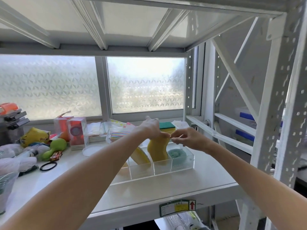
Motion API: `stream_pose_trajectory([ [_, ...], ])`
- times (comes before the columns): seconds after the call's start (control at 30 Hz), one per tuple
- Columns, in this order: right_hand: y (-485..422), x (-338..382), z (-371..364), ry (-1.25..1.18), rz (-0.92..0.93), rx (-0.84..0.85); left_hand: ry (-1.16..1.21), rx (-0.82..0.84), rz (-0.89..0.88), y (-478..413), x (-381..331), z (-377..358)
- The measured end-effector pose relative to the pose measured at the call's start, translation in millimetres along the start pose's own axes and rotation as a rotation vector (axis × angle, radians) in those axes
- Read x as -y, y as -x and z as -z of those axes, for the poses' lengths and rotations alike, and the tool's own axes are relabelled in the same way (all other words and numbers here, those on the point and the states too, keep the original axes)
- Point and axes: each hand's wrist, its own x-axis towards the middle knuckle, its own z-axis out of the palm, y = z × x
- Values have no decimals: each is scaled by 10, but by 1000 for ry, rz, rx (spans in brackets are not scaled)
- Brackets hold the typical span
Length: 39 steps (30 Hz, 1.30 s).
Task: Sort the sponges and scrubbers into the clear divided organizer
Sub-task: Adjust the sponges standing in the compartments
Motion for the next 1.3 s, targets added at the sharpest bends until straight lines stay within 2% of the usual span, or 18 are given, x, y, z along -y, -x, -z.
stream_pose_trajectory([
  [0.13,-52,104,-96,-113,-75,98,-49,-55,-20,-4,-40,-77],
  [0.2,-89,103,-187,-143,-81,44,-62,-58,-76,2,-48,-94],
  [0.3,-124,94,-291,-63,-48,-58,46,-26,-158,127,7,27],
  [0.37,-139,96,-287,-29,-39,-64,85,13,-163,270,122,207],
  [0.5,-131,134,-214,57,-27,-42,-110,161,68,574,411,373],
  [0.57,-115,156,-207,82,-35,-50,-73,176,137,673,529,249],
  [0.73,-40,170,-263,129,-39,-32,352,-1,77,758,676,44],
  [0.83,-4,137,-252,168,-28,-17,503,9,50,798,680,88],
  [0.9,24,125,-225,178,-28,-18,463,52,66,817,720,99],
  [0.97,51,119,-221,178,-18,-14,324,78,81,850,774,81],
  [1.03,63,94,-233,177,-12,-3,226,51,78,891,826,49],
  [1.2,93,-11,-153,54,-42,-27,335,-29,15,1004,931,24],
  [1.3,174,-173,-68,129,-49,-54,367,-135,76,1095,1138,25],
])
